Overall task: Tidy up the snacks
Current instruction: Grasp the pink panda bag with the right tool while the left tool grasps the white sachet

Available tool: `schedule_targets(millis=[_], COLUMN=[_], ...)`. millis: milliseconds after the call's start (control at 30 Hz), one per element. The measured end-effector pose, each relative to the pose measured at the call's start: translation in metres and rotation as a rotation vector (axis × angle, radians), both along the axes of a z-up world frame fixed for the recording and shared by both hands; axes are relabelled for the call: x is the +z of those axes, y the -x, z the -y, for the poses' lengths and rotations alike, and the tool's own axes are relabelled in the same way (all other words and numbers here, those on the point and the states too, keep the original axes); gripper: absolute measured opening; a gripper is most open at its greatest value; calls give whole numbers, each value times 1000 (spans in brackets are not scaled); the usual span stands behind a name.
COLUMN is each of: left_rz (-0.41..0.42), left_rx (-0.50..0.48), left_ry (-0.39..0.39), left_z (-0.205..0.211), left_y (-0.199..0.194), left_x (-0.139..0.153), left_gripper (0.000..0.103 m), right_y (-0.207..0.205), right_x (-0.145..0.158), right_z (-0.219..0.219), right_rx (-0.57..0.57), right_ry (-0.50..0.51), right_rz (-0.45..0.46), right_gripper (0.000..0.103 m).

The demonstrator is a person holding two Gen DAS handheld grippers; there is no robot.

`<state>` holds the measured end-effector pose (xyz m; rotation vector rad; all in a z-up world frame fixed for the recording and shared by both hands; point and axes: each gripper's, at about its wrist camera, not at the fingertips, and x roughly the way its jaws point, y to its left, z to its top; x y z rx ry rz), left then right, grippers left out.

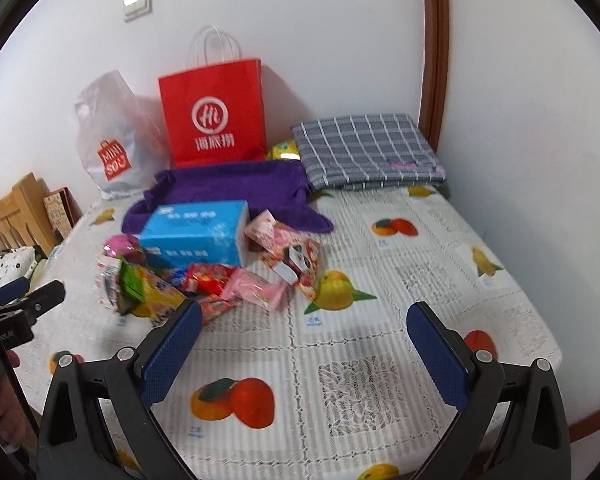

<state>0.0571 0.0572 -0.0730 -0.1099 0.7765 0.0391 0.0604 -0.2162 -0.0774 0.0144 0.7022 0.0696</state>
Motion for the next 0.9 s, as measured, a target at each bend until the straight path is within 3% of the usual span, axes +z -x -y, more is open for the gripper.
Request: schedule_targets(millis=[367, 667, 900], left_rz=[-66, -63, -74], left_rx=[20, 25, 26], left_ry=[36, 54, 71], left_z=[-30, -45, -48], left_y=[-28, -41, -53], left_x=[-38, -41, -47], left_gripper=[102, 102, 102], right_y=[-78, -137, -169], right_x=[-42, -50, -79], right_z=[10, 3, -3], right_rx=[-23, -36, -10], right_ry=[-99, -110, -124], right_rz=[-106, -139, -222], right_gripper=[83, 82, 82])
